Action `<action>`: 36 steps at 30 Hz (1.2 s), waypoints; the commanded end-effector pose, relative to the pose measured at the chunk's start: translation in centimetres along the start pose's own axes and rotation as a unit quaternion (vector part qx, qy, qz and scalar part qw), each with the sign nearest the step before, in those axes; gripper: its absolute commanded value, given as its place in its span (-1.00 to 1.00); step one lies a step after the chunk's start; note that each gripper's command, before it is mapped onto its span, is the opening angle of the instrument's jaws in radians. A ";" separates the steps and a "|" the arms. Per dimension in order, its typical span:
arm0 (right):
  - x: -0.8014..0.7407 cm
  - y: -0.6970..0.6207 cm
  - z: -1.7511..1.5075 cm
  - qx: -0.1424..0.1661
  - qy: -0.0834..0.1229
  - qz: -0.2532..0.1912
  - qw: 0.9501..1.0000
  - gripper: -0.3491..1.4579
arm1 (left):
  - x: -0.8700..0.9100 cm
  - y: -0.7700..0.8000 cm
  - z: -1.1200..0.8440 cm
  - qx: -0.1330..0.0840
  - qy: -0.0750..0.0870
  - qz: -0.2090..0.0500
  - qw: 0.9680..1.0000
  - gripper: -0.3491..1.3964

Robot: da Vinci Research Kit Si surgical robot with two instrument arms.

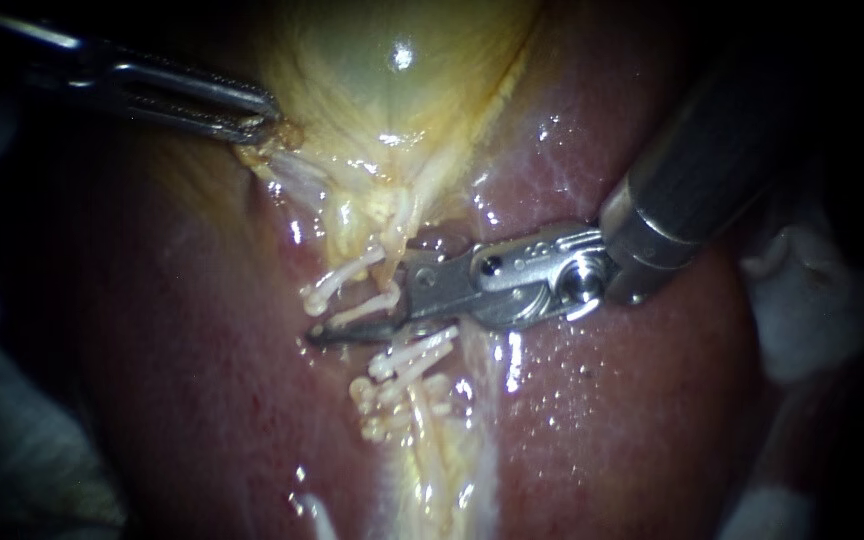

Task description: Clipping third clip right tube

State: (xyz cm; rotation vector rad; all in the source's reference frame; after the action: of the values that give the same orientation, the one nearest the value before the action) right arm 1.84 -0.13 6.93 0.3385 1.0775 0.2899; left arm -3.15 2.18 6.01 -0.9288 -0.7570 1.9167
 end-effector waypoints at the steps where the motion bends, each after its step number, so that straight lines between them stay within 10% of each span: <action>1: 0.01 0.01 -0.04 0.000 0.001 0.000 1.000 -0.06 | 0.00 0.00 0.00 0.000 0.000 0.000 1.000 -1.00; 25: -0.05 0.14 -0.60 0.081 0.029 0.143 0.986 -0.07 | -0.01 0.00 -0.01 0.000 0.000 0.000 1.000 -1.00; 36: -0.08 0.13 -0.66 0.175 0.078 0.241 0.952 -0.07 | -0.01 0.00 -0.01 0.000 0.000 0.000 1.000 -1.00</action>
State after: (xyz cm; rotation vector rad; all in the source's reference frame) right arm 1.20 0.05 6.76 0.9338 1.2006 0.5802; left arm -3.14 2.17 6.01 -0.9285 -0.7566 1.9167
